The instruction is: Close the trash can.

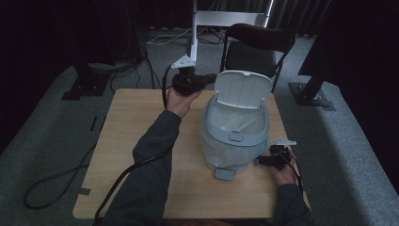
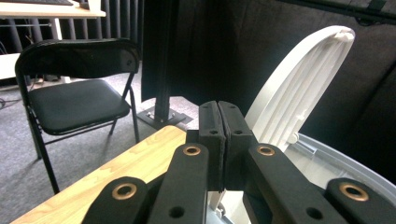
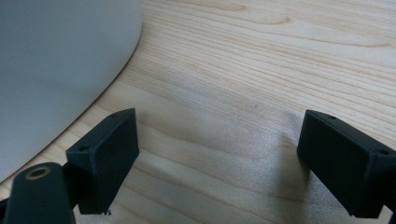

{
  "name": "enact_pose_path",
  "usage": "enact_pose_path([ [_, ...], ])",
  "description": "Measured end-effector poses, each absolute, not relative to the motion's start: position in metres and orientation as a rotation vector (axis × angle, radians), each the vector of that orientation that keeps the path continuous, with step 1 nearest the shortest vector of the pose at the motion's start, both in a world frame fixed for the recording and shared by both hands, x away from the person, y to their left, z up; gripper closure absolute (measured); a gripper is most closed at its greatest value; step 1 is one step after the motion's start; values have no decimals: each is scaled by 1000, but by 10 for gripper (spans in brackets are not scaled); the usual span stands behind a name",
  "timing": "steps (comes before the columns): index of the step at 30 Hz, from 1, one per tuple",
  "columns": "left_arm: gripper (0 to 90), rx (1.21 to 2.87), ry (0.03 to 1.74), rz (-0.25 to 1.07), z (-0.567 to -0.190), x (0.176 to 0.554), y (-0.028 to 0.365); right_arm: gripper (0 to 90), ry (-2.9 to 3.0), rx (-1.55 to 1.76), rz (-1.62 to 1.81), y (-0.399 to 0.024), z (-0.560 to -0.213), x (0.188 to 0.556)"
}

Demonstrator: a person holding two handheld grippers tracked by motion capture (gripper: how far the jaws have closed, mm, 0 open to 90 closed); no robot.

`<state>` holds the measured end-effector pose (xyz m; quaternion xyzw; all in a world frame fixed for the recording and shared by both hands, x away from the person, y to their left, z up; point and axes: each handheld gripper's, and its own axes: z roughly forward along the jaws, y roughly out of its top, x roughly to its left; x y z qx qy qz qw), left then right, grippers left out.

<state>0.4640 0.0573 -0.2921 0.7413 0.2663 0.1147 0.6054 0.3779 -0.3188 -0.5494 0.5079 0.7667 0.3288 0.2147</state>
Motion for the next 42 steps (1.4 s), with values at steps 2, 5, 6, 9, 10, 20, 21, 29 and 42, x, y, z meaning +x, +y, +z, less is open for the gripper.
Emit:
enact_pose_path([
  [2,898,1724,612,252,-292,464,58,116,2126,1409,912,-319,-549,378],
  [5,898,1736,596,233,-292,463,58,116,2127,1410,912,-319,-549,378],
  [6,898,1741,588,228,-292,463,58,116,2127,1410,912,-319,-549,378],
  [9,897,1736,591,224,-293,464,57,116,2127,1410,912,-319,-549,378],
  [10,891,1734,593,222,-293,465,58,116,2127,1410,912,-319,-549,378],
  [20,842,1676,636,200,-294,475,56,116,2127,1410,912,-319,-549,378],
  [21,837,1673,635,195,-294,476,56,116,2127,1410,912,-319,-549,378],
  [29,866,1656,628,155,-295,478,54,116,2128,1409,913,-319,-549,378],
  [42,896,1698,557,98,-302,471,59,116,2128,1409,913,-319,-549,378],
])
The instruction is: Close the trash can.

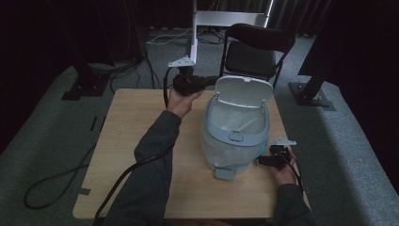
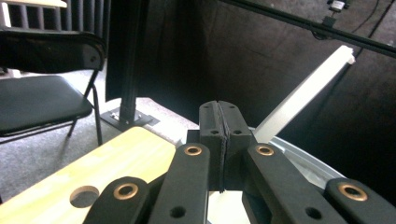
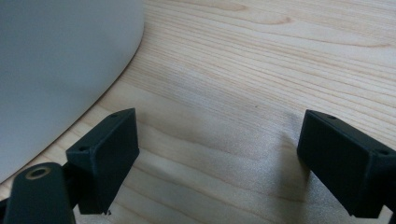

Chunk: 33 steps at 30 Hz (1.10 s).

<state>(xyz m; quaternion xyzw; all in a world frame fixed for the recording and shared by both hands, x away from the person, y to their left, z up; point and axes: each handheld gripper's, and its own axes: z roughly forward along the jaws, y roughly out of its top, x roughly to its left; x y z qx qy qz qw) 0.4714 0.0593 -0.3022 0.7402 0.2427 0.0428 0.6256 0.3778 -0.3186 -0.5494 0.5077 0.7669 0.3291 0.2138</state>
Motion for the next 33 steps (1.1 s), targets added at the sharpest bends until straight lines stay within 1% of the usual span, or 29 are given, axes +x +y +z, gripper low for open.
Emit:
enact_pose_path([
  [6,872,1785,494,82,-312,454,57,116,2128,1408,913,-319,-549,378],
  [9,861,1829,468,94,-317,439,55,116,2128,1408,913,-319,-549,378],
  [13,858,1841,438,111,-320,419,56,116,2128,1408,913,-319,-549,378],
  [14,859,1841,438,111,-320,419,56,116,2128,1408,913,-319,-549,378],
  [17,866,1870,420,143,-320,404,51,116,2128,1408,913,-319,-549,378],
  [22,898,1912,400,155,-323,396,43,116,2128,1408,913,-319,-549,378],
  [25,900,1930,395,156,-325,395,39,116,2128,1408,913,-319,-549,378],
  [26,900,1926,404,130,-327,396,37,116,2128,1408,913,-319,-549,378],
  [30,900,1946,414,161,-326,393,34,116,2129,1408,912,-319,-549,378],
  [33,900,1943,408,138,-327,390,33,116,2128,1408,913,-319,-549,378],
])
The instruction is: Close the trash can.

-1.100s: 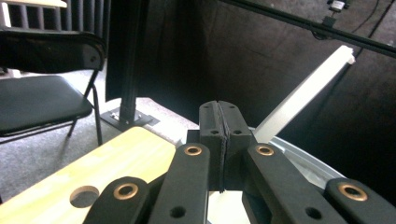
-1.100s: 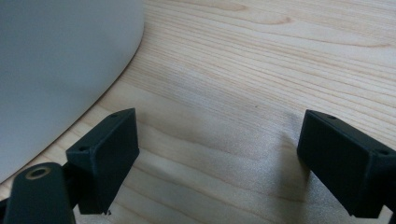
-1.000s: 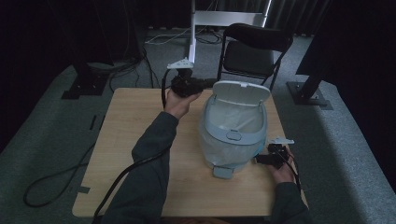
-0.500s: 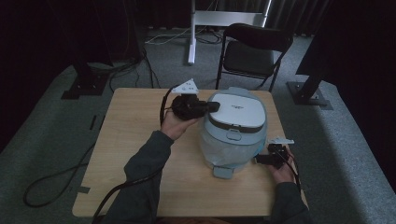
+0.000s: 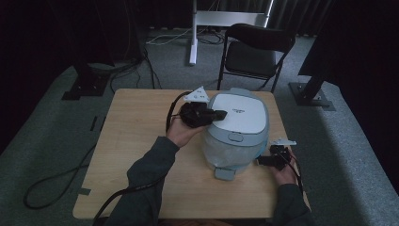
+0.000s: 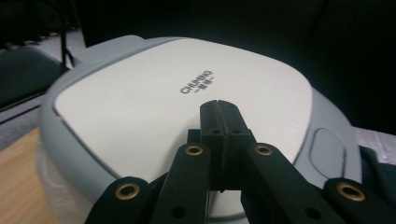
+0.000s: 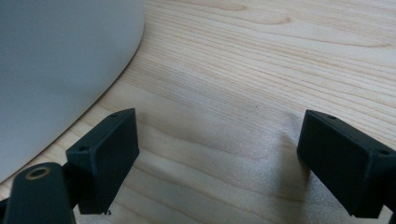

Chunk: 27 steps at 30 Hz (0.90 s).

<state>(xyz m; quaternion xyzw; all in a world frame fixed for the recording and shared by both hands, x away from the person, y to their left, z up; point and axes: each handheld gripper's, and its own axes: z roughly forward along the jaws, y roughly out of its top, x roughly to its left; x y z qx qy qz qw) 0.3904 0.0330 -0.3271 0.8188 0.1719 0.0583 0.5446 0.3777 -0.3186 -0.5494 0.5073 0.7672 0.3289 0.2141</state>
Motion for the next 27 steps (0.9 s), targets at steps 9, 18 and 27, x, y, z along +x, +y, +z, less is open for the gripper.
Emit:
enact_pose_path([
  [9,900,1949,394,151,-330,384,29,116,2128,1408,911,-319,-550,378],
  [18,900,1945,368,183,-329,380,27,117,2126,1409,911,-318,-549,377],
  [27,849,1852,406,223,-315,383,44,116,2126,1410,911,-318,-549,377],
])
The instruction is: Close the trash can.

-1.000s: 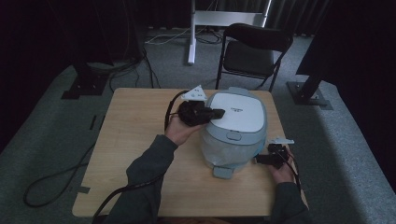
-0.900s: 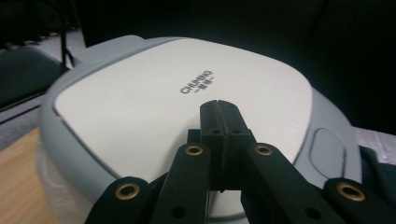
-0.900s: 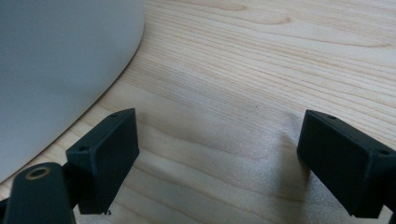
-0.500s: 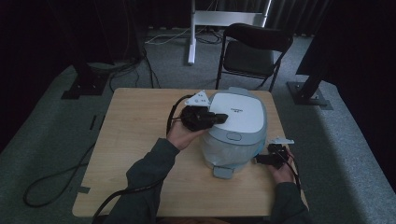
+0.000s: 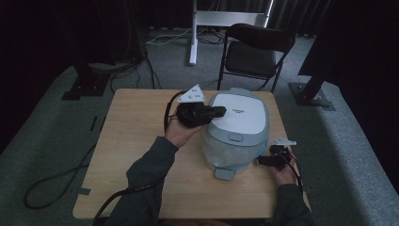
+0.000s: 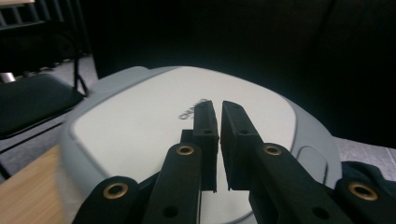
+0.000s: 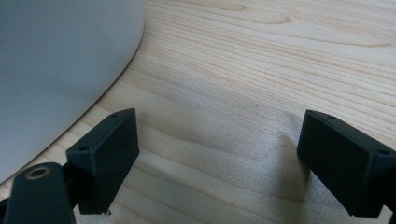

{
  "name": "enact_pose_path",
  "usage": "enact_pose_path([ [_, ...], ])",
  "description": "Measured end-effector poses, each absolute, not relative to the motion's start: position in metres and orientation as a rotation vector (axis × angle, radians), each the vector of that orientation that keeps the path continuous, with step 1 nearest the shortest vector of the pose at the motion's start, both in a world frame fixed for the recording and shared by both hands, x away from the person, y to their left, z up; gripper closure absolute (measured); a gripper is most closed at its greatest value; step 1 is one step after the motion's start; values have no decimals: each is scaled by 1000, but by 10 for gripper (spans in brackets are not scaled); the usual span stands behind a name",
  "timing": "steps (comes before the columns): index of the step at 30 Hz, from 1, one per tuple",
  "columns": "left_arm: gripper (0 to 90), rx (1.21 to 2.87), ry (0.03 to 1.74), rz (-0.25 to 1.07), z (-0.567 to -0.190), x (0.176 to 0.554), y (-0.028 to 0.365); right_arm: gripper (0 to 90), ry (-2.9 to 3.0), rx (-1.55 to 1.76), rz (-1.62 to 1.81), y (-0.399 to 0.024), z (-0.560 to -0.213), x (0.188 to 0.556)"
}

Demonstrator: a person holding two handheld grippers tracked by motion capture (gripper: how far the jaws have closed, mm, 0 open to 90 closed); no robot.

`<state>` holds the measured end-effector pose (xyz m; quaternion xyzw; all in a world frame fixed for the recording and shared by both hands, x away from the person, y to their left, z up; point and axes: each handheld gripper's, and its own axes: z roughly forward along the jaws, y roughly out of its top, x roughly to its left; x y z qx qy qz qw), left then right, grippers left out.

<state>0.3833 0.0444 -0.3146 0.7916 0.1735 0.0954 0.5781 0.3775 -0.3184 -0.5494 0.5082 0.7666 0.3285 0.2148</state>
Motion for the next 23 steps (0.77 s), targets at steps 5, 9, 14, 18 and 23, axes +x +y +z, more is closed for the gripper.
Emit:
enact_pose_path([
  [5,843,1829,448,251,-309,388,58,116,2126,1409,911,-318,-549,377],
  [9,841,1803,498,266,-309,393,74,116,2126,1410,911,-318,-549,377],
  [14,842,1792,541,267,-313,397,87,116,2125,1411,912,-318,-549,377],
  [18,842,1772,589,266,-320,400,102,116,2126,1410,911,-318,-549,378],
  [23,835,1758,626,263,-328,401,115,116,2125,1411,912,-318,-549,378],
])
